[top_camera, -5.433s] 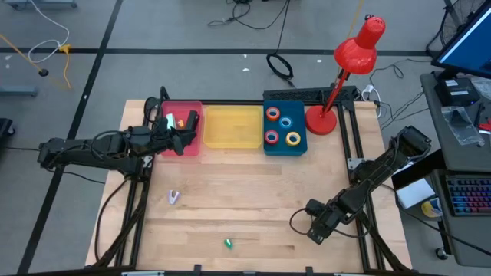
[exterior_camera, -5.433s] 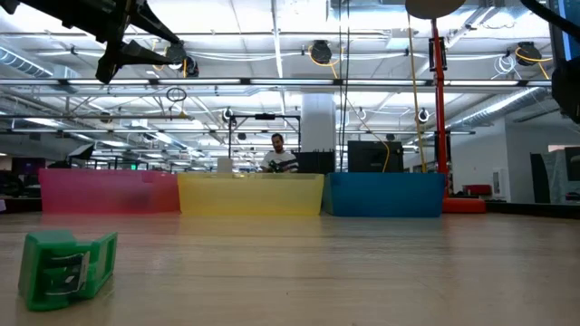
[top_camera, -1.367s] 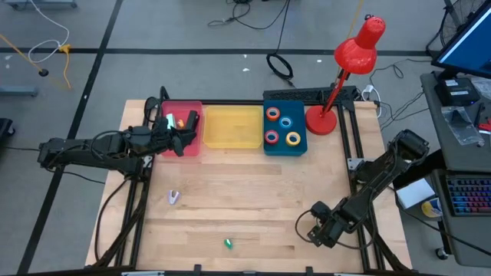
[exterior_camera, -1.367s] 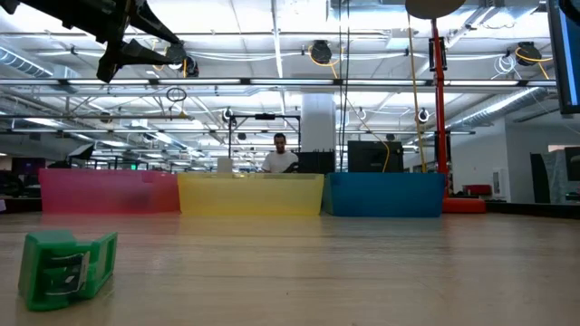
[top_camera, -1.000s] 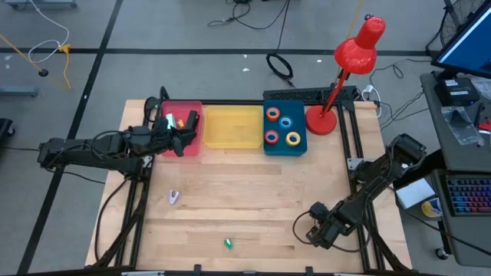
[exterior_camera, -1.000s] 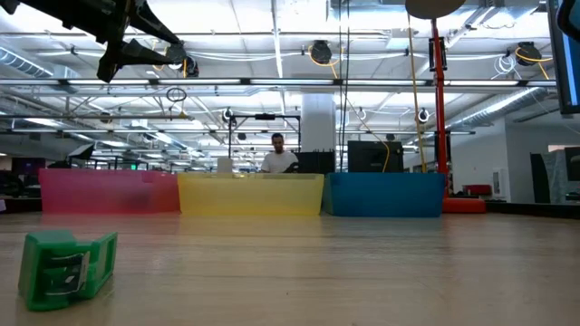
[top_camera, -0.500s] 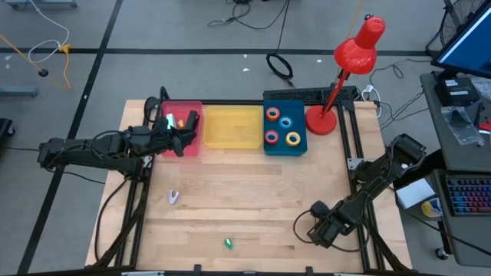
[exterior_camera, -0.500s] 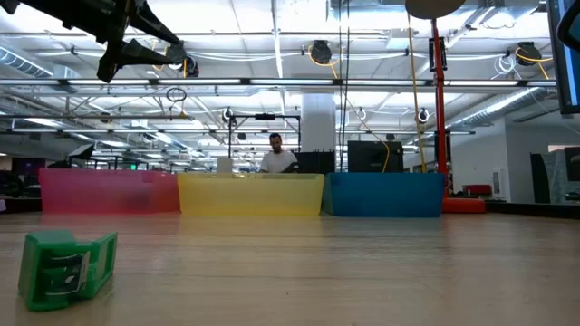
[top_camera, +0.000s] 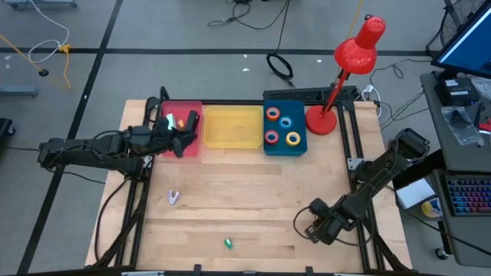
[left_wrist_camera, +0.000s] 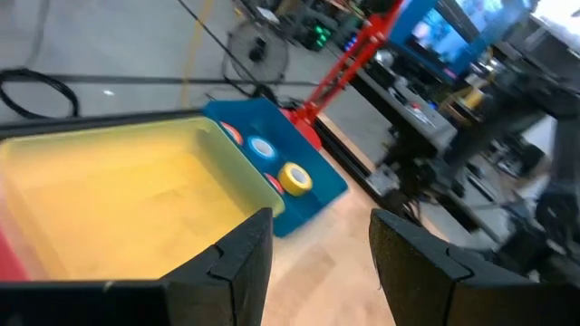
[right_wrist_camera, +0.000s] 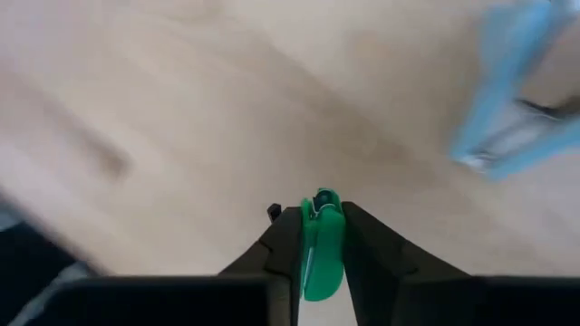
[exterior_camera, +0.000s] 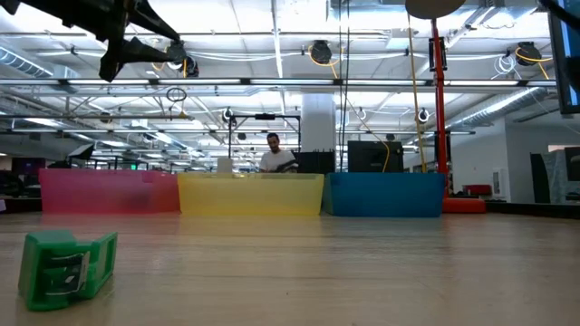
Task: Pick and place Stapler, Stapler remover, tape
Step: Put the right green stapler into the red bin
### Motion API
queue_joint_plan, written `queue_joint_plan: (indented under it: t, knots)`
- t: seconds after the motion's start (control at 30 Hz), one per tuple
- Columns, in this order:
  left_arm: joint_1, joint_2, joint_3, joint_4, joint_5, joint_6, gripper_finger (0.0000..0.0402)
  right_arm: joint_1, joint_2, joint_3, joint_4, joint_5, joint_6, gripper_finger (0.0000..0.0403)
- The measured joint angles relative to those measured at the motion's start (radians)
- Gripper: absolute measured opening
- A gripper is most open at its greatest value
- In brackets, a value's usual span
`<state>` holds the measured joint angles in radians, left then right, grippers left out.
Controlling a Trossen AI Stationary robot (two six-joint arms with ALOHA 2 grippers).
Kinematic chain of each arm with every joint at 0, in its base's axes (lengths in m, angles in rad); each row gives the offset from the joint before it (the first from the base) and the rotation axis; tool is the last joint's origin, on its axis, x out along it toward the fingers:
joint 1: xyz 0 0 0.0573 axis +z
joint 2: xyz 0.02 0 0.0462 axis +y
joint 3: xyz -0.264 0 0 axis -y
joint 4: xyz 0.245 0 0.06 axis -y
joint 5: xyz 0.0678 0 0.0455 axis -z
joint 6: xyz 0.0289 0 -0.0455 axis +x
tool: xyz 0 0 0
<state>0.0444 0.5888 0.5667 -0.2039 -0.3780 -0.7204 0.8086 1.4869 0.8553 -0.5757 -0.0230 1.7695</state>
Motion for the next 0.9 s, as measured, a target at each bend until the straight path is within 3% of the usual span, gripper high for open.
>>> queue_joint_plan:
  t: [0.23, 0.4, 0.67, 0.9]
  knots:
    - [0.000, 0.001, 0.000, 0.025, 0.159, -0.003, 0.0184, -0.036, -0.112, 0.001, 0.174, 0.190, -0.023, 0.0051]
    - [0.000, 0.009, 0.000, 0.043, 0.240, 0.012, 0.0184, -0.143, -0.176, 0.001, 0.365, 0.339, -0.195, 0.0051]
    - [0.000, 0.030, 0.000, 0.044, 0.257, -0.013, 0.0184, -0.403, -0.182, 0.002, 0.795, 0.282, -0.573, 0.0051]
    - [-0.002, 0.115, 0.000, 0.162, 0.366, -0.044, 0.0184, -0.570, -0.182, 0.002, 0.980, 0.231, -0.722, 0.0051]
